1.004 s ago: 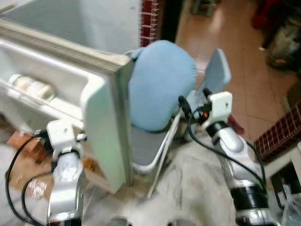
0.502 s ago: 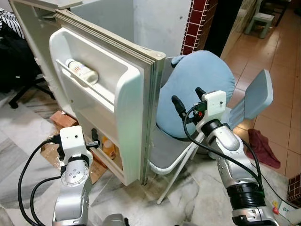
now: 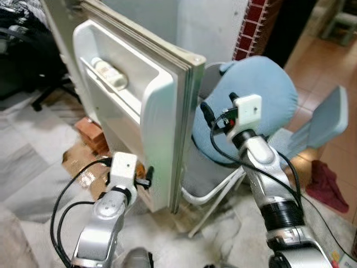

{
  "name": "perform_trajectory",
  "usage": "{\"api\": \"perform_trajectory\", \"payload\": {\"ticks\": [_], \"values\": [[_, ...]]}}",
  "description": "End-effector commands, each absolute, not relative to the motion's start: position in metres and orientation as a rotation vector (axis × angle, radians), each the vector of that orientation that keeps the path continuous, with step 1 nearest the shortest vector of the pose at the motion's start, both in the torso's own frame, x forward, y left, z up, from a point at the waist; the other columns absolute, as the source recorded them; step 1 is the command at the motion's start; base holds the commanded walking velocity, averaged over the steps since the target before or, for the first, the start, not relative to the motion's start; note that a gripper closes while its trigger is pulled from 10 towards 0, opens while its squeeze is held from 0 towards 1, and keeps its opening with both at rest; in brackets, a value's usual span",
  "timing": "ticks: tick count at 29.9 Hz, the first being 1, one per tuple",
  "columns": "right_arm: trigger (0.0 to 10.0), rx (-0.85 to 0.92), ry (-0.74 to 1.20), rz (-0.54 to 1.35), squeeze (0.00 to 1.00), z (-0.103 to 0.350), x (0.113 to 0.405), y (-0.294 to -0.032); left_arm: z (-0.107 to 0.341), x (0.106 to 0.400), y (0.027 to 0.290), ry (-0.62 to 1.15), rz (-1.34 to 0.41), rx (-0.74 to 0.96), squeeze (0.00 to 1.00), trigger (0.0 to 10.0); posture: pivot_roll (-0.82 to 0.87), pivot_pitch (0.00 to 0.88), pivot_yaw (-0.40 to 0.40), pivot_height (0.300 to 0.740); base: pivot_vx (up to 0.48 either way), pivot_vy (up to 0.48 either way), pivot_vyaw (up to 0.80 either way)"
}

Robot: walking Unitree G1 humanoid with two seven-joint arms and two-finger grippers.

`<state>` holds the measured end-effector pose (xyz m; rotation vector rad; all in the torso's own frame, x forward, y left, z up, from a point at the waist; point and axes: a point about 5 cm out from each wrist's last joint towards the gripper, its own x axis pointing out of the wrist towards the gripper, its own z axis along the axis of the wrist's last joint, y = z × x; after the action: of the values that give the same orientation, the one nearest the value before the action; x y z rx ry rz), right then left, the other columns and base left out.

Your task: Restocking fridge

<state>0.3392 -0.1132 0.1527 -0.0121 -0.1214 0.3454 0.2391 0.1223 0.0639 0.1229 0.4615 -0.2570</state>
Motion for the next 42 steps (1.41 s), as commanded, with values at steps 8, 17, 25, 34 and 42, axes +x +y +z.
{"api": "perform_trajectory", "payload": {"ticks": [8,17,25,34,42], "values": [[10.0,0.180,-0.195,0.726,0.00,0.189,0.330,-0.056,0.048,0.238,0.122,0.654,-0.295,0.109,0.00,10.0,0.08,0.000,0.001,0.740,0.000,0.000,0.27],[10.0,0.206,-0.195,0.932,0.00,0.197,0.322,-0.049,0.044,0.241,0.108,0.754,-0.434,0.076,0.00,10.0,0.09,0.000,-0.004,0.740,0.000,0.000,0.00],[10.0,0.081,-0.170,0.975,0.00,0.187,0.318,-0.051,0.049,0.251,0.114,0.708,-0.374,0.126,0.00,10.0,0.08,0.000,0.012,0.740,0.000,0.000,0.00],[10.0,0.025,-0.201,0.747,0.00,0.185,0.335,-0.064,0.058,0.268,0.129,0.596,-0.207,0.207,0.00,10.0,0.09,0.000,0.016,0.740,0.000,0.000,0.24],[10.0,-0.088,-0.128,0.496,0.00,0.166,0.351,-0.082,0.063,0.277,0.148,0.541,-0.007,0.128,0.00,10.0,0.09,0.000,0.019,0.740,0.000,0.000,0.70]]}}
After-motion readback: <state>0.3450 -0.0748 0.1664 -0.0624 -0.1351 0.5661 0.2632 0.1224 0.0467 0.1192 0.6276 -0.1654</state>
